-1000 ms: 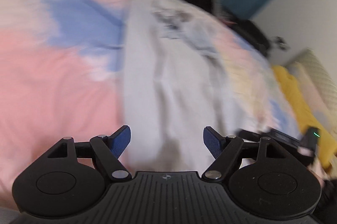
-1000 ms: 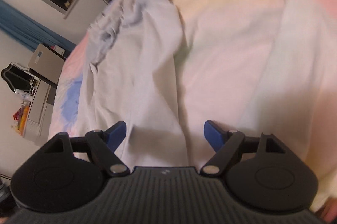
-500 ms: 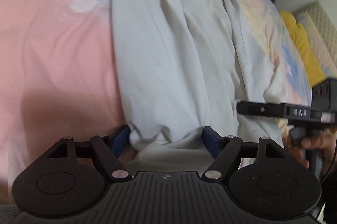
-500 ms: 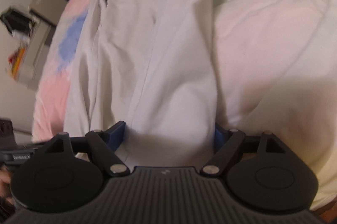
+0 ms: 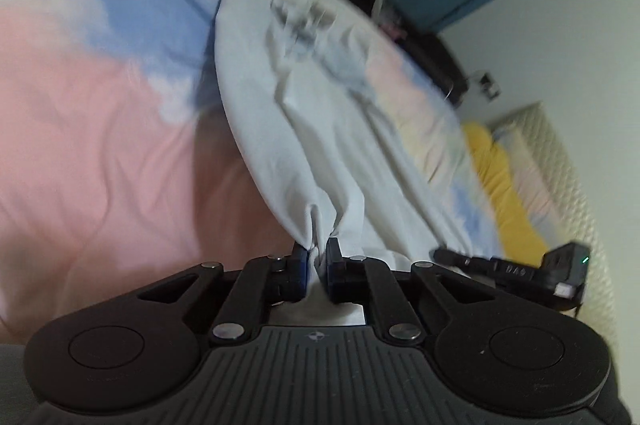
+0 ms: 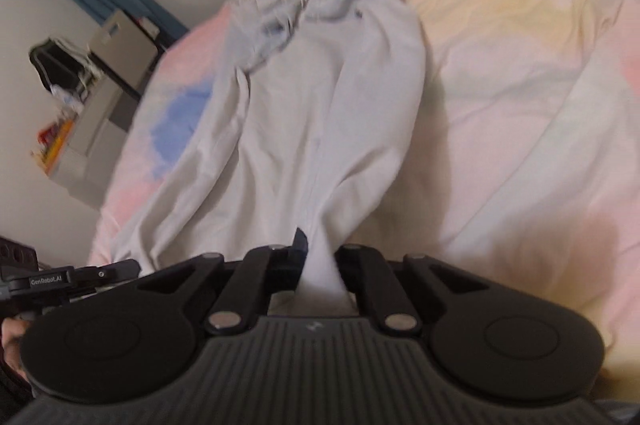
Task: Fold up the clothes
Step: 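Grasp the hem with the left gripper while the right gripper grasps the hem, then fold the hem toward the collar with both grippers and release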
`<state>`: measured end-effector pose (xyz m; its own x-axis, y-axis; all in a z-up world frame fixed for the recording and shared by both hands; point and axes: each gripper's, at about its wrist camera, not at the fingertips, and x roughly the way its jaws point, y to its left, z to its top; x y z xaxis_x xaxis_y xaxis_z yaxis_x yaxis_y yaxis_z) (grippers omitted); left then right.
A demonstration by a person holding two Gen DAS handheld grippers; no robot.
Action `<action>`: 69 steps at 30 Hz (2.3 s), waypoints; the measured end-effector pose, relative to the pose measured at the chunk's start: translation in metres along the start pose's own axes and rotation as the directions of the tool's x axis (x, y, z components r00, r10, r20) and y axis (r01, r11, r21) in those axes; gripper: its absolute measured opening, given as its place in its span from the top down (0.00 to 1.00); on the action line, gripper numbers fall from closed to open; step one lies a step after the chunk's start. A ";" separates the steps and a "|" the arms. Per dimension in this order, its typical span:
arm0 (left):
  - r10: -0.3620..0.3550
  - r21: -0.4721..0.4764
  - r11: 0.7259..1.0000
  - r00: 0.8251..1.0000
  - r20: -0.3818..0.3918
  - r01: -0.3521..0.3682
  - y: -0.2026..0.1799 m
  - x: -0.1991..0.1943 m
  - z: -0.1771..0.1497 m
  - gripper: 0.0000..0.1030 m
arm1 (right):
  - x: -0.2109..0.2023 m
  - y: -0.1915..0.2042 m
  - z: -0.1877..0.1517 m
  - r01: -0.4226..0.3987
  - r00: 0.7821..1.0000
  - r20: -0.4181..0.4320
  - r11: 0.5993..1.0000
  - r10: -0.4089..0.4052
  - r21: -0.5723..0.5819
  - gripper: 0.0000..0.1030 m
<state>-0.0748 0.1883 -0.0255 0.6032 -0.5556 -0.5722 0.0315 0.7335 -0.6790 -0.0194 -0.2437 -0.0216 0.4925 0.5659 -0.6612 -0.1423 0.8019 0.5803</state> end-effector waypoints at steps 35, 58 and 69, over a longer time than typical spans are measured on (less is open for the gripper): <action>-0.086 -0.209 0.971 0.983 0.161 0.119 0.056 0.089 0.162 0.91 | 0.069 -0.073 0.130 -0.203 0.967 0.224 0.897 0.121 0.392 0.90; 0.028 0.015 0.999 0.988 0.152 -0.030 0.087 0.164 0.182 0.34 | 0.104 -0.121 0.148 -0.350 0.930 0.250 0.853 0.269 0.386 0.23; 0.173 0.328 0.894 0.912 0.373 -0.304 -0.009 0.110 0.109 0.17 | 0.065 -0.065 0.105 -0.071 0.933 0.360 0.987 0.013 0.148 0.27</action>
<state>0.0781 0.1636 -0.0324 0.8526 -0.2336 -0.4675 0.1063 0.9534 -0.2824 0.1118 -0.2793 -0.0519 0.7668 0.4691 -0.4381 -0.0484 0.7228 0.6893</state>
